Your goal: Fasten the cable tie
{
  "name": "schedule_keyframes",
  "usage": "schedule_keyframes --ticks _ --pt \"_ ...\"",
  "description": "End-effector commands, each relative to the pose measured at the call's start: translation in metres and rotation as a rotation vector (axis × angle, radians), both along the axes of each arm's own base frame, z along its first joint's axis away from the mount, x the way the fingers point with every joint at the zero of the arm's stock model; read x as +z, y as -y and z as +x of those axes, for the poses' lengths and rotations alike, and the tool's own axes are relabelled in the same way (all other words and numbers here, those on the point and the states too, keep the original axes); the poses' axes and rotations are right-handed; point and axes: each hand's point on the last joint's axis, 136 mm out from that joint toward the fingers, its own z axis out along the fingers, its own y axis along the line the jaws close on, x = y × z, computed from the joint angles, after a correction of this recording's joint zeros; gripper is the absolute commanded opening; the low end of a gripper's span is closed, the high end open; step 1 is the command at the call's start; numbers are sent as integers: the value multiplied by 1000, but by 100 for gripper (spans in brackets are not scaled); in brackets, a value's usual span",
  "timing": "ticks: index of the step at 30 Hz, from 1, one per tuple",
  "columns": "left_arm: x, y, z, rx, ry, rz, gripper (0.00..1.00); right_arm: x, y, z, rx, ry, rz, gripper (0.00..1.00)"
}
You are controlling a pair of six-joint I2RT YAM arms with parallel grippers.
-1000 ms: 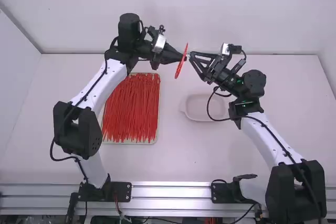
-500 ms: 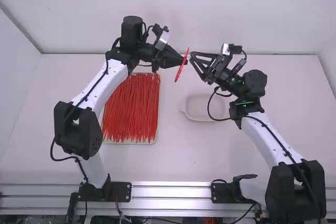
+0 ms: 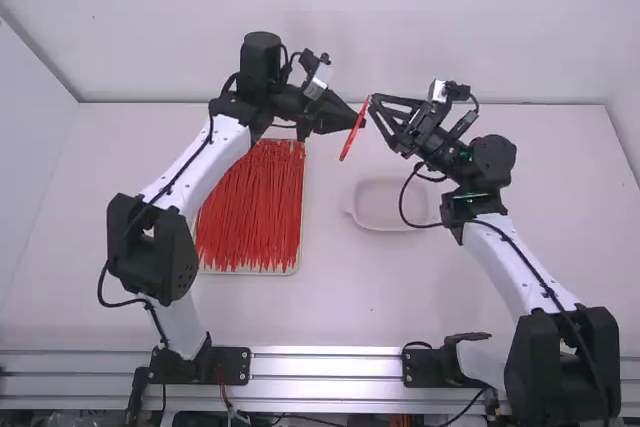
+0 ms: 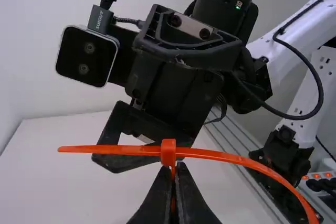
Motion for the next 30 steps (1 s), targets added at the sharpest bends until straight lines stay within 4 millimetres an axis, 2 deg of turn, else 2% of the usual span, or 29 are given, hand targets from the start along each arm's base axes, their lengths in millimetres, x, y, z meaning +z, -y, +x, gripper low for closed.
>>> schedule_keyframes --ticks 1,6,7,8,10,11,12,13,22,30 --pt "5 8 -14 -52 15 -12 2 12 3 0 -7 30 13 53" --pt "7 15 -20 -73 40 -20 1 12 2 0 -4 27 15 51" --pt "8 16 -20 -76 48 -23 2 12 2 -1 3 29 12 43" --pt "8 16 -20 -76 49 -23 2 12 2 -1 3 29 12 43" --pt "8 16 -20 -76 48 -23 2 12 2 -2 6 31 11 22" --pt "8 16 -20 -75 47 -22 2 12 2 -2 6 32 11 18" --pt "8 16 -20 -75 47 -22 2 12 2 -2 7 32 10 3" --pt "8 15 -20 -74 47 -22 2 12 2 -2 7 33 10 0" --pt "5 13 -18 -67 6 -9 2 12 1 -3 11 39 4 0" --pt "-6 8 -19 -57 -141 36 2 10 20 4 -27 58 -22 0"
